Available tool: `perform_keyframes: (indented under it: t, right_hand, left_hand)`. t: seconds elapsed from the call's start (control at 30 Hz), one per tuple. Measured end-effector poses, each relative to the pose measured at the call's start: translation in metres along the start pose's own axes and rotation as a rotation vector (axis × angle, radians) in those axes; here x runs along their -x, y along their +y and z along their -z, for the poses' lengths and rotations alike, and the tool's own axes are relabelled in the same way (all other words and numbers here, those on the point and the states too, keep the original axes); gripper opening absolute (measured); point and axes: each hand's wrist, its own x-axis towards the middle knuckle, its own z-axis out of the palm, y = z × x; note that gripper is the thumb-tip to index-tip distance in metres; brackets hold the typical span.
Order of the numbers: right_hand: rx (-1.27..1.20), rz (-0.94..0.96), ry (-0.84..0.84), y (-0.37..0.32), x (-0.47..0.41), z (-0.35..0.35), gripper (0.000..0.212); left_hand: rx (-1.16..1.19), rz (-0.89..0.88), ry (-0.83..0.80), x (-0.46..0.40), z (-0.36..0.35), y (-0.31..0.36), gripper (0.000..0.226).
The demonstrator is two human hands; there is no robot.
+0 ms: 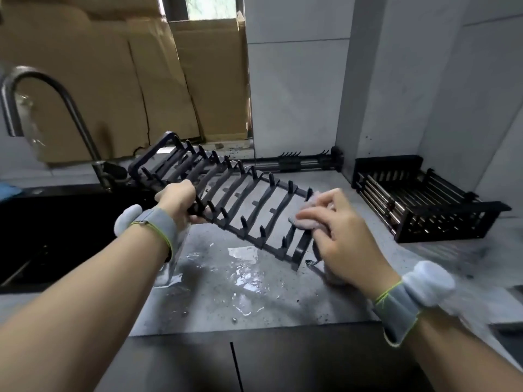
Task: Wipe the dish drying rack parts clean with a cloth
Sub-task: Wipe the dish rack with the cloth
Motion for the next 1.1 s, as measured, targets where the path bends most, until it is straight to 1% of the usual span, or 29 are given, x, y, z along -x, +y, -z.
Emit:
perform_keyframes:
  t: [0.1, 0.17, 0.2, 0.23, 0.3, 0.37, 0.4, 0.43, 0.47, 0.53, 0.57, 0.7, 0.77, 0.87, 0.9, 0.97, 1.03, 1.1]
  right_hand:
    - [-0.056, 0.059, -0.092, -0.006, 0.017, -0.013, 0.02]
    - [-0.132, 0.047, -0.174, -0.008, 0.021, -0.013, 0.02]
    - [-0.176, 0.023, -0.199, -0.008, 0.022, -0.01, 0.022]
    - [-0.213, -0.001, -0.188, -0.01, 0.017, -0.007, 0.027]
    - [-0.257, -0.08, -0.086, -0.01, 0.003, 0.003, 0.037]
    - [-0.251, -0.175, 0.036, -0.006, -0.021, 0.009, 0.035]
    - [-0.229, -0.232, 0.063, -0.002, -0.033, 0.008, 0.034]
    - [-0.223, -0.3, 0.07, 0.003, -0.047, 0.004, 0.033]
    - [-0.239, -0.379, 0.055, 0.009, -0.056, 0.002, 0.033]
    - [-0.315, -0.486, 0.007, 0.007, -0.078, -0.017, 0.039]
    - [-0.342, -0.512, -0.016, 0.006, -0.084, -0.026, 0.04]
    - [-0.345, -0.505, -0.141, -0.012, -0.108, -0.08, 0.035]
    - [-0.298, -0.498, -0.215, -0.018, -0.116, -0.104, 0.04]
    - [-0.24, -0.518, -0.384, -0.026, -0.118, -0.113, 0.05]
    - [-0.219, -0.507, -0.416, -0.031, -0.119, -0.115, 0.048]
    - [-0.256, -0.457, -0.429, -0.045, -0.124, -0.114, 0.037]
    - [-0.406, -0.453, -0.471, -0.063, -0.128, -0.105, 0.029]
    - [-0.524, -0.463, -0.503, -0.078, -0.125, -0.093, 0.025]
  left_hand:
    - [0.034, 0.018, 0.021, 0.011, -0.005, 0.009, 0.034]
    - [0.04, 0.034, 0.031, 0.015, -0.007, 0.013, 0.023]
    - [0.05, 0.047, 0.039, 0.015, -0.006, 0.012, 0.023]
    - [0.063, 0.056, 0.042, 0.013, -0.003, 0.012, 0.027]
    - [0.042, 0.05, 0.04, 0.006, 0.009, 0.011, 0.036]
    - [-0.024, 0.017, 0.018, -0.005, 0.027, 0.011, 0.039]
    - [-0.063, 0.004, 0.02, -0.011, 0.037, 0.011, 0.043]
    - [-0.092, -0.011, 0.015, -0.015, 0.047, 0.013, 0.042]
    - [-0.117, -0.023, -0.004, -0.016, 0.053, 0.012, 0.035]
    - [-0.144, -0.043, -0.036, -0.018, 0.077, 0.017, 0.019]
    - [-0.148, -0.042, -0.057, -0.018, 0.086, 0.018, 0.015]
    - [-0.175, -0.02, -0.09, -0.019, 0.121, 0.02, 0.011]
    - [-0.189, -0.02, -0.104, -0.02, 0.132, 0.018, 0.006]
    - [-0.242, -0.025, -0.144, -0.02, 0.133, 0.01, 0.007]
    - [-0.252, -0.027, -0.151, -0.021, 0.133, 0.008, 0.007]
    - [-0.267, -0.042, -0.165, -0.02, 0.132, 0.008, 0.007]
    - [-0.248, -0.057, -0.18, -0.019, 0.123, 0.013, 0.009]
    - [-0.225, -0.081, -0.215, -0.015, 0.11, 0.019, 0.008]
